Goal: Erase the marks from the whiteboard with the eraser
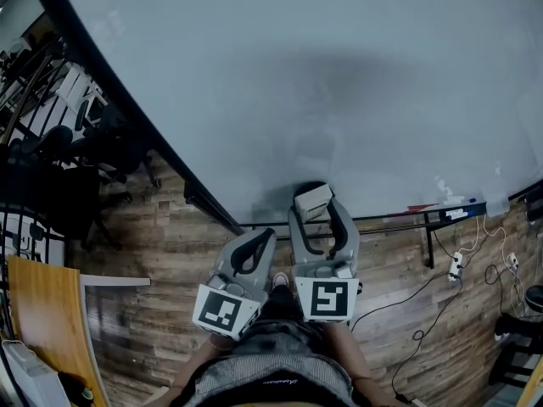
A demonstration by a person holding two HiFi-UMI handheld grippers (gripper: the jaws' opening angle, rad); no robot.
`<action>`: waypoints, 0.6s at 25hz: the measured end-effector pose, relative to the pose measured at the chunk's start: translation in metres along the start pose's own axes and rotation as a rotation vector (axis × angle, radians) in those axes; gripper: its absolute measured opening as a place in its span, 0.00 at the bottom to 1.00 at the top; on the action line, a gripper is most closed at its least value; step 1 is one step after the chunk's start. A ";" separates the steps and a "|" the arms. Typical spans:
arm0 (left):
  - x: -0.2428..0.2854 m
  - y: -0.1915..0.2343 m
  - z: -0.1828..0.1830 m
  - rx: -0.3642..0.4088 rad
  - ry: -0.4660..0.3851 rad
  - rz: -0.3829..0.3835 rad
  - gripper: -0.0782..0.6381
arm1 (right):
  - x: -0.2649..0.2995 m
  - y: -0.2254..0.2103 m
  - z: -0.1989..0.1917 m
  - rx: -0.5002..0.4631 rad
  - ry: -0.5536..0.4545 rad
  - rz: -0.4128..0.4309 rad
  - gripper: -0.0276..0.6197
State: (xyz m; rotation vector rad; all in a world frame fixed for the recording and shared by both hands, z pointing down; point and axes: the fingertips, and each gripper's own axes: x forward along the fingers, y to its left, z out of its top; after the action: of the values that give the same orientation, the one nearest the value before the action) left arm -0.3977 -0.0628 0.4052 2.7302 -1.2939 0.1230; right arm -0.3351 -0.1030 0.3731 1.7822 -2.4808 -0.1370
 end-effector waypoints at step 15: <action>-0.034 0.033 -0.005 -0.016 0.003 0.148 0.11 | 0.019 0.080 0.010 -0.022 -0.010 0.263 0.42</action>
State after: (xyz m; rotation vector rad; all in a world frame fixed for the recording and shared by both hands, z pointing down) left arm -0.4453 -0.0566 0.4087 2.6179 -1.4885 0.1288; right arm -0.4178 -0.0949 0.3736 1.4328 -2.6790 -0.1542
